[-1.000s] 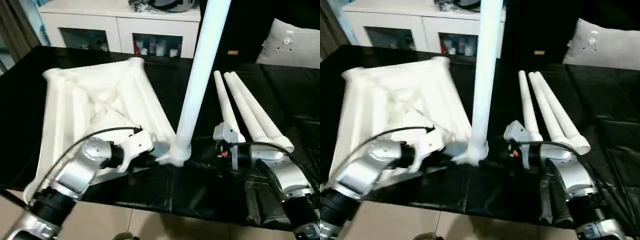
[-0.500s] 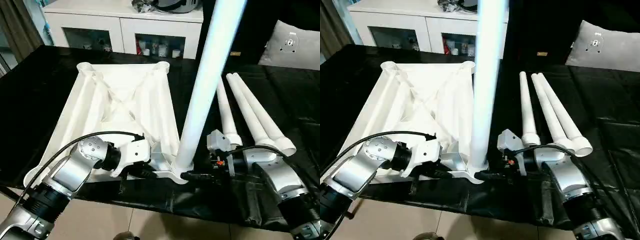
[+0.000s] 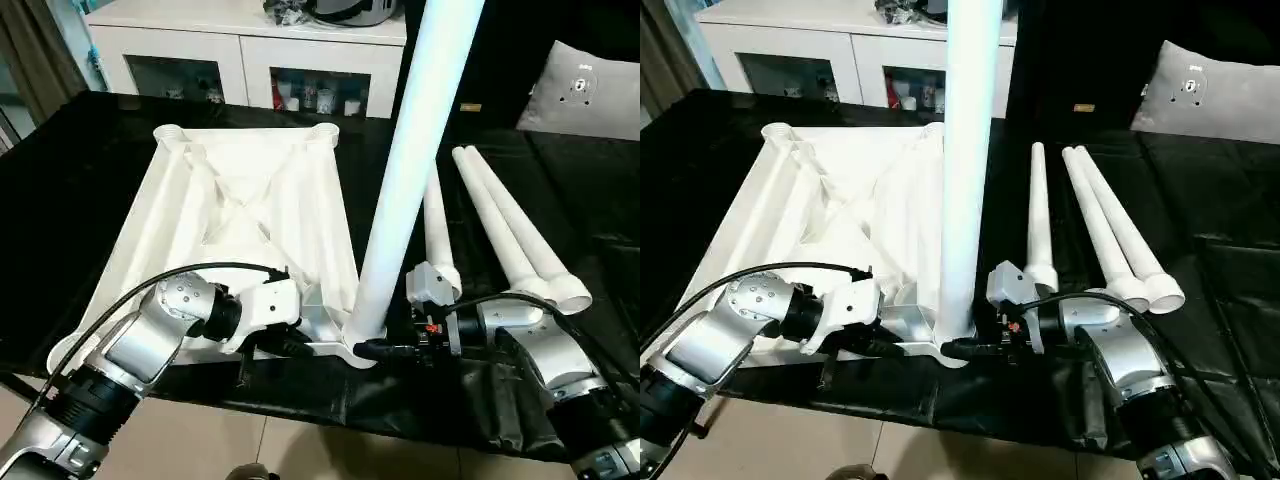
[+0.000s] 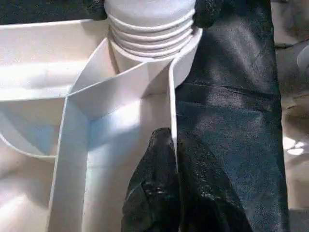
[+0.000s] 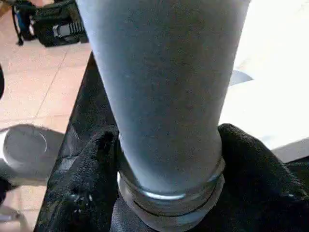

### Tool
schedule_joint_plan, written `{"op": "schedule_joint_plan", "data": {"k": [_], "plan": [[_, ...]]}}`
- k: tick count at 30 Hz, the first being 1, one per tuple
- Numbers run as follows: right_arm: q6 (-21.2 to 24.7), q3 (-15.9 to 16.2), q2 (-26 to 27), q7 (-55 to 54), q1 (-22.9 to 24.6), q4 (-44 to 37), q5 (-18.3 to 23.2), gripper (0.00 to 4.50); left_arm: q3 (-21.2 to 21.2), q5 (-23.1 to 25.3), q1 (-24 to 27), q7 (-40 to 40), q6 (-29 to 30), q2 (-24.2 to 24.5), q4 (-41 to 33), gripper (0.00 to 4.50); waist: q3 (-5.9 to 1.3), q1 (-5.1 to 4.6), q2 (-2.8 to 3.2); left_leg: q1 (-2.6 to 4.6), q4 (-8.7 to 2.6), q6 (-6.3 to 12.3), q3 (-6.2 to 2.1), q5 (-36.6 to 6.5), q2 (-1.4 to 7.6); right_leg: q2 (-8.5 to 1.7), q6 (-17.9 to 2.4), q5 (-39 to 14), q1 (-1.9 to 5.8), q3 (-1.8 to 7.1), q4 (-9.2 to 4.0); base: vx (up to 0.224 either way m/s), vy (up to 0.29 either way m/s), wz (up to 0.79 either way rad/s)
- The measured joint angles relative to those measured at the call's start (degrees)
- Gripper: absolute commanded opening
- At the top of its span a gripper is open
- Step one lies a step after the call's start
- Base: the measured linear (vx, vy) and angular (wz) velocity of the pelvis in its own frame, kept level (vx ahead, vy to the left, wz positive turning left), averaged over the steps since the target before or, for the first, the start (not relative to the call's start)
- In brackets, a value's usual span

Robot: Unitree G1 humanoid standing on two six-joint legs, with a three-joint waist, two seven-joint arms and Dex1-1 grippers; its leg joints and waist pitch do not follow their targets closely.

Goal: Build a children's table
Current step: Rotate leg to tighten

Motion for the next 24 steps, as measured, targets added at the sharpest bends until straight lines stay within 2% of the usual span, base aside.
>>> {"op": "schedule_joint_plan", "data": {"k": [2,4,7,8,12,18,19,21,23,24], "plan": [[1.22,-0.44,0.82,-1.92,0.74,-0.93,0.23,2.72,0.71,-0.01,0.19,1.48,2.19,-0.92,-0.53,0.0,-0.03,0.01,0.05,0.05,0.02,0.0,0.0,0.0,0.0,0.0,-0.02,0.01,0.07,0.01,0.01,0.0,0.0,0.0],[2.68,-1.94,2.76,-6.65,1.05,-0.67,-0.84,2.72,2.5,0.31,0.94,5.97,6.25,-3.78,-0.77,0.0,-0.05,-0.28,0.09,0.35,0.03,-0.02,0.02,0.02,0.0,0.0,-0.03,0.02,0.3,0.04,0.02,0.0,0.0,0.0],[4.25,-4.52,7.38,-16.49,0.14,1.79,-2.49,2.72,4.48,1.3,1.02,13.34,13.02,-8.34,-0.83,0.0,0.0,-1.68,0.11,0.93,-0.02,-0.15,0.03,0.09,0.0,0.0,0.28,-0.15,0.73,0.03,-0.1,0.0,0.0,0.0],[4.86,-5.59,9.66,-20.85,-0.87,3.4,-3.26,2.72,5.26,1.79,0.99,16.43,15.55,-10.46,-0.83,0.0,0.01,-2.58,0.09,0.96,-0.02,-0.17,0.04,0.1,-0.01,0.0,0.3,-0.17,0.75,0.03,-0.11,0.0,0.0,0.0],[6.2,-7.74,14.11,-30.15,-3.12,6.39,-3.81,2.72,7.02,2.56,0.98,24.07,20.12,-15.74,-0.92,0.0,0.05,-3.88,0.03,0.9,-0.08,-0.18,0.03,0.11,0.0,0.01,0.3,-0.17,0.73,0.0,-0.15,0.0,0.0,0.0],[6.03,-9.69,19.37,-41.75,-6.86,10.12,-6.66,2.72,8.84,5.24,0.7,34.55,24.17,-23.24,-0.92,0.0,0.04,-4.16,0.03,0.55,-0.2,-0.17,0.03,0.09,0.0,0.02,-0.1,0.08,0.35,0.0,-0.15,0.0,0.0,0.0],[5.85,-9.82,19.58,-42.41,-7.1,10.33,-6.82,3.28,8.9,5.26,0.61,35.21,24.31,-23.71,-0.93,0.0,0.04,-4.1,0.03,0.4,-0.24,-0.16,0.03,0.08,0.0,0.02,-0.11,0.09,0.22,-0.01,-0.15,0.0,0.0,0.0],[5.76,-10.22,19.67,-42.55,-7.3,10.26,-6.78,3.42,8.77,5.18,0.48,35.7,24.35,-24.18,-1.25,0.0,0.03,-3.79,0.04,-0.12,-0.28,0.13,0.03,0.24,0.02,0.03,-0.1,0.08,-0.15,-0.06,-0.14,0.0,0.0,0.0],[5.78,-10.24,19.6,-42.52,-7.25,10.02,-6.47,3.7,8.38,5.14,0.38,35.69,24.35,-24.04,-1.55,0.0,0.03,-3.55,0.06,-0.14,-0.28,0.18,0.03,0.27,0.06,0.04,-0.1,0.08,-0.32,-0.1,-0.13,0.0,0.0,0.0],[5.59,-10.15,19.5,-42.51,-7.17,10.01,-6.54,3.7,8.3,5.1,0.27,35.68,24.33,-23.9,-1.55,0.0,0.03,-3.47,0.05,-0.13,-0.28,0.18,0.03,0.27,0.06,0.04,-0.11,0.08,-0.33,-0.1,-0.13,0.0,0.0,0.0]]}}
